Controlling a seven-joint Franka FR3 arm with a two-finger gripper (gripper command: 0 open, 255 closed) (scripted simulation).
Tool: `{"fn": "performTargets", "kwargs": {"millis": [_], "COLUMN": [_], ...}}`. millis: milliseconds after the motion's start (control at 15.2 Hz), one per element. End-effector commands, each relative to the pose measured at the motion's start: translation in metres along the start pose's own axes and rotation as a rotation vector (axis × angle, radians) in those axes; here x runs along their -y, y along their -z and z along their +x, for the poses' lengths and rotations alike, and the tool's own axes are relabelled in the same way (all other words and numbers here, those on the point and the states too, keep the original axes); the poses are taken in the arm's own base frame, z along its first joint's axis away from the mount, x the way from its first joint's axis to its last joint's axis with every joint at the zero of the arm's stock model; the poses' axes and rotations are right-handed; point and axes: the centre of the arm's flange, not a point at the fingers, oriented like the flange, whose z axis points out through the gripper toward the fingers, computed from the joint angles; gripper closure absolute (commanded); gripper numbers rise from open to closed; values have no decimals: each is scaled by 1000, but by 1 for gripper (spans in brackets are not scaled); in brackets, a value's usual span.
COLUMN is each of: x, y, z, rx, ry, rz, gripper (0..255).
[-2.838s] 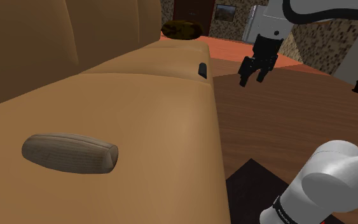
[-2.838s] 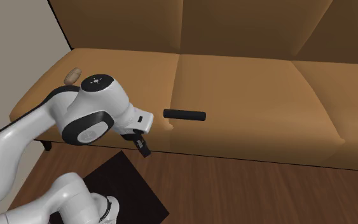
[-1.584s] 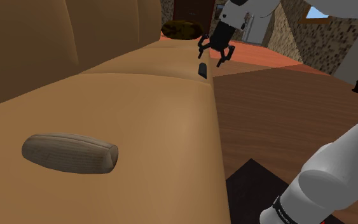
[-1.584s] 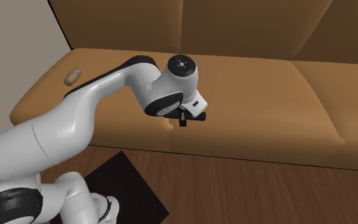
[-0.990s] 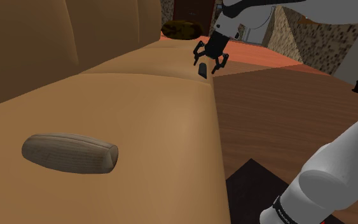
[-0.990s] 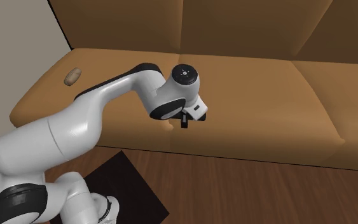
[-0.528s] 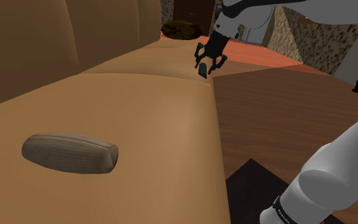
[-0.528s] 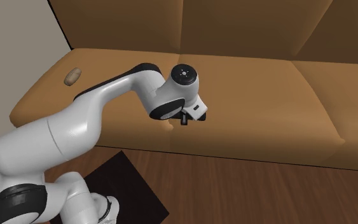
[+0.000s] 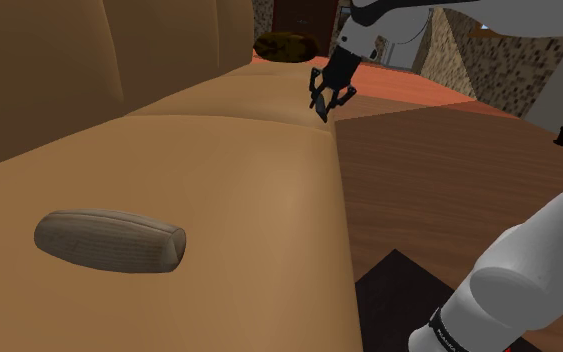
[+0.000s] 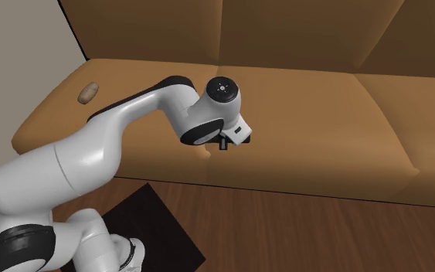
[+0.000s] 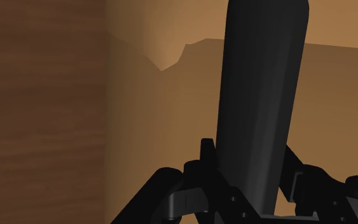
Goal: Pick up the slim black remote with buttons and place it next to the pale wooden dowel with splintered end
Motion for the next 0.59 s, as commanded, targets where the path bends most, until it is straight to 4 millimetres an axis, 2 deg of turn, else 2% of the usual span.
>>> {"fn": "performTargets", "kwargs": {"millis": [0,528], "x": [-1,11], "y": [-7,33], "z": [2,4], "rx": [8,8], "ry": [-5,-5], "rz": [-11,-11], "gripper": [255,255]}}
